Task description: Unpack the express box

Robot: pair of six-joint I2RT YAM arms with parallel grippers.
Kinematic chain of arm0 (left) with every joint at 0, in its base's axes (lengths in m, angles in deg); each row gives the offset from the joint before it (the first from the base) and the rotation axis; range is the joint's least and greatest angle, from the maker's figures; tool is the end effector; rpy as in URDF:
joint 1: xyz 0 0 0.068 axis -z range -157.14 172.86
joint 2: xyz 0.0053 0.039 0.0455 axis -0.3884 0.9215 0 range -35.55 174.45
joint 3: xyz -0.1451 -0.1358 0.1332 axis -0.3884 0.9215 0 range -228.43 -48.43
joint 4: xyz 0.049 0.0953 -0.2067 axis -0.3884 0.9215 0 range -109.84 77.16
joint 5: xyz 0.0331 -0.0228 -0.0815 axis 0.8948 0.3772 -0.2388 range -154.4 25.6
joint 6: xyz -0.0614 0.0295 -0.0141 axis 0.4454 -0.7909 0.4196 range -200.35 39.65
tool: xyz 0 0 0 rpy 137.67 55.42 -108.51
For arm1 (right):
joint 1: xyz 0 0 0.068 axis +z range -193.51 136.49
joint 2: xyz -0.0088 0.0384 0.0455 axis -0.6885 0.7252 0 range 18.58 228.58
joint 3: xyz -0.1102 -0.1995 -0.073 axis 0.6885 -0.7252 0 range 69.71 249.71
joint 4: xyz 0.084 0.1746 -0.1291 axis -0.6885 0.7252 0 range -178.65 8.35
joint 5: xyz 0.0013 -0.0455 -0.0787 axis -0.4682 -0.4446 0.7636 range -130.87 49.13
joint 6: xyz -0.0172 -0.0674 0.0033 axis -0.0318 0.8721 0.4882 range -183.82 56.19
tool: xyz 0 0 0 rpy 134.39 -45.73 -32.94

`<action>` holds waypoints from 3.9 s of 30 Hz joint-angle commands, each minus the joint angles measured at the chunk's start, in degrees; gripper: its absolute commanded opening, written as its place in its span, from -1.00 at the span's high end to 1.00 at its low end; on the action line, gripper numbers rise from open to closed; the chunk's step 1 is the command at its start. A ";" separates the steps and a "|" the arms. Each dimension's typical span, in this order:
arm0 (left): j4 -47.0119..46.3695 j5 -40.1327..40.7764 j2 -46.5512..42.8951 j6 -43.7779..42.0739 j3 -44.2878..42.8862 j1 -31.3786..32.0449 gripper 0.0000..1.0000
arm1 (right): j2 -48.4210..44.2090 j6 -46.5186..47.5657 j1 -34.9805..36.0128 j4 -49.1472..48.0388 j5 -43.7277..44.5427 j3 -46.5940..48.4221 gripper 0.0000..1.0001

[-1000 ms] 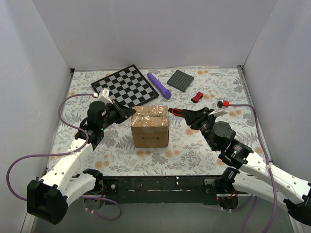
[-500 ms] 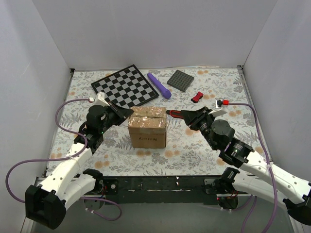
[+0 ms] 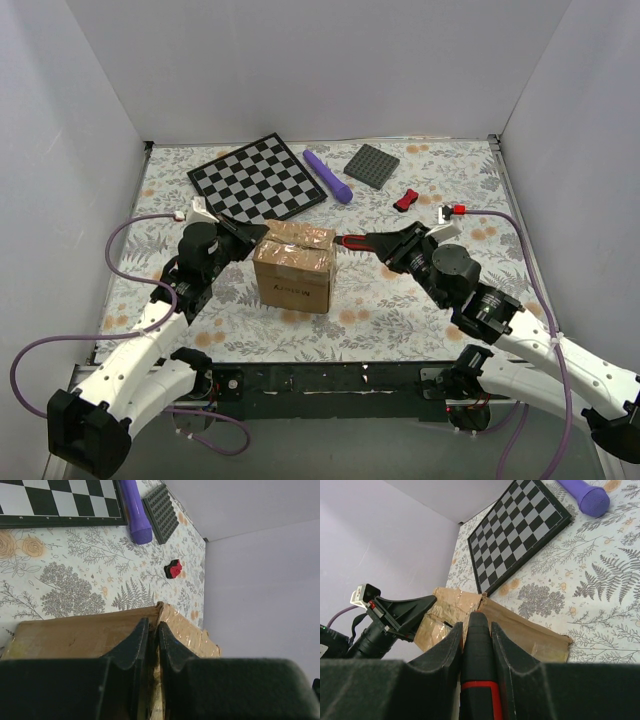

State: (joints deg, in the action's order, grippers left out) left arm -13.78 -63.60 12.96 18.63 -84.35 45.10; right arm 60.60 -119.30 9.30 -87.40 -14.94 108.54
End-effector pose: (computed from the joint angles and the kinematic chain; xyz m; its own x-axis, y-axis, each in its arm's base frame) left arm 0.1984 -0.0803 0.2553 -0.3156 -0.9380 0.1435 -0.3494 -0.0258 -0.9366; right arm 0.1355 0.1376 0.3052 -0.3997 0.6991 -0.5929 -0.2180 0.5558 0.8023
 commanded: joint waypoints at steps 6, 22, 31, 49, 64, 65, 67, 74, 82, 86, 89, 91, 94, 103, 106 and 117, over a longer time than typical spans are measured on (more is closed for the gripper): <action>0.70 7.02 -0.87 2.80 0.24 0.79 1.00 | 3.51 -2.35 0.62 0.24 -11.51 2.39 0.97; 0.61 10.80 -2.89 4.47 2.00 1.75 1.00 | 6.68 -5.34 0.62 -0.73 -18.55 2.57 0.97; 0.79 13.18 -1.85 4.29 0.86 1.67 1.00 | 2.28 -2.61 0.27 5.86 -17.40 5.82 0.97; 2.10 17.65 -3.34 -4.83 -3.44 1.67 -0.30 | 0.51 0.81 -0.17 10.88 -15.83 5.56 0.97; 7.82 13.63 -7.99 -15.92 -9.26 1.67 -0.57 | 12.90 23.39 -1.84 10.79 -9.85 15.74 0.97; 7.21 11.88 -8.34 -16.10 -8.99 1.75 -0.57 | 13.52 25.75 -2.10 10.70 -9.85 16.53 0.97; 5.98 8.71 -9.22 -17.76 -8.38 1.67 -0.57 | 15.36 27.88 -2.63 10.26 -10.29 17.59 0.97; 1.42 -8.96 -8.78 -20.58 -8.38 1.67 -0.59 | 20.29 33.42 -4.83 10.26 -13.71 22.95 0.97; 5.10 -15.56 -7.81 -22.86 -8.38 2.19 -0.96 | 19.24 30.70 -5.00 9.99 -17.32 21.29 0.97; 3.53 -16.62 -12.82 -27.60 -3.04 2.54 -0.96 | 17.57 31.05 -5.00 10.61 -18.37 19.53 0.97; 2.81 -16.79 -16.60 -31.56 -1.43 2.46 -0.96 | 16.26 31.93 -5.00 10.70 -18.73 17.95 0.97; 2.72 -16.79 -17.05 -35.24 -2.04 2.55 -0.96 | 15.38 32.80 -5.00 10.35 -19.51 17.25 0.97; 2.46 -17.32 -15.91 -40.77 -4.50 2.46 -0.96 | 15.20 33.33 -5.00 10.61 -20.31 16.89 0.97; 8.61 -2.31 -5.00 -37.73 -13.21 3.60 -0.90 | 15.46 33.25 -5.09 10.52 -20.92 16.98 0.97; 14.48 4.98 -5.80 -30.97 -14.17 3.51 -0.84 | 15.29 32.98 -5.00 10.52 -21.01 16.98 0.97; 33.83 -2.45 -5.18 -19.88 -17.08 3.51 -0.53 | 14.58 32.90 -5.00 10.87 -20.57 16.89 0.97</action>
State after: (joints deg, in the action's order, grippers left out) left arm 12.45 -62.93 7.87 -4.85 -100.37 48.49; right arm 75.74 -87.85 4.39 -79.68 -35.49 126.61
